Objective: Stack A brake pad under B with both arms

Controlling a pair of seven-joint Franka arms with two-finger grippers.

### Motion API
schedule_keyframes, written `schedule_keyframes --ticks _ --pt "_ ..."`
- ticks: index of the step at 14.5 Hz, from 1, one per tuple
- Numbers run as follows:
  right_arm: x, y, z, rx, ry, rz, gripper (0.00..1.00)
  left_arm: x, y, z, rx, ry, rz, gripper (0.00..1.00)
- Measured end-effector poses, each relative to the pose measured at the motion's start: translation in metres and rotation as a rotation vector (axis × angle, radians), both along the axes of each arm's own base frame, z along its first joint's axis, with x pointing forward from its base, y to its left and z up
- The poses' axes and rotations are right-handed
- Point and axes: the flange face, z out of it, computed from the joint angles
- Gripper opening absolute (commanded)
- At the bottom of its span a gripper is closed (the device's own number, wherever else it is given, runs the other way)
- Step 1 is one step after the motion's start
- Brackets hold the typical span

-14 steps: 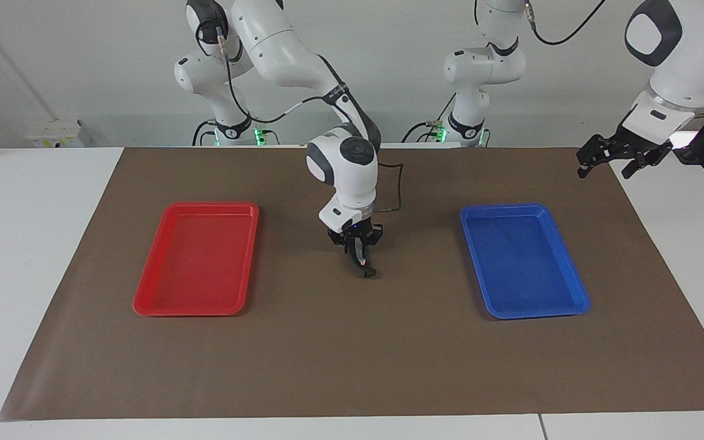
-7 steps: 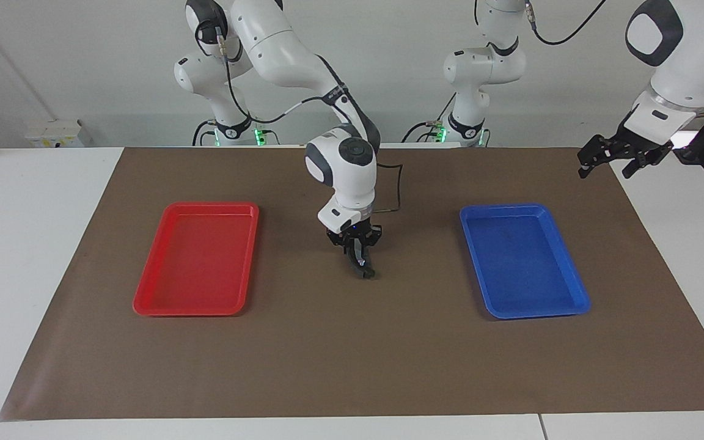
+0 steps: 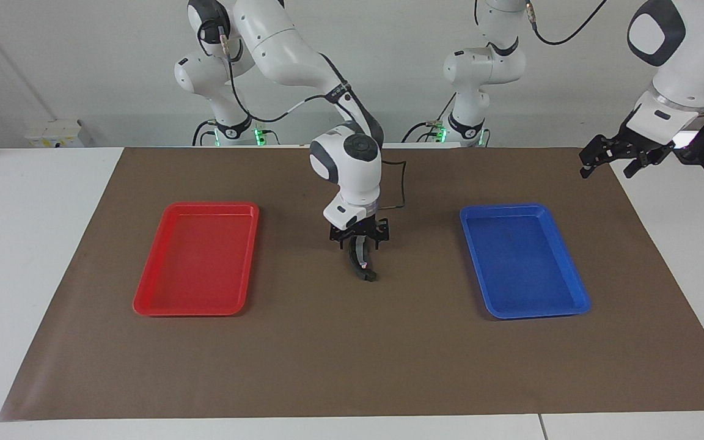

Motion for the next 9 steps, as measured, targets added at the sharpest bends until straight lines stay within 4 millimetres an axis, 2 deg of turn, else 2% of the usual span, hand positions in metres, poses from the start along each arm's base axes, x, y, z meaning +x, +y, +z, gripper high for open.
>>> schedule_keyframes --ticks 2,3,6,9 --pt "0.017 -0.023 0.027 0.011 -0.031 -0.041 1.00 0.000 0.000 0.000 0.000 0.000 0.000 1.00" --pt "0.031 -0.045 0.048 0.011 -0.053 -0.071 1.00 0.000 0.000 0.000 0.000 0.000 0.000 1.00" --pt "0.064 -0.138 0.117 -0.029 -0.101 -0.144 1.00 0.000 0.000 0.000 0.000 0.000 0.000 1.00" --pt "0.073 -0.217 0.168 -0.065 -0.080 -0.130 1.00 0.000 0.000 0.000 0.000 0.000 0.000 1.00"
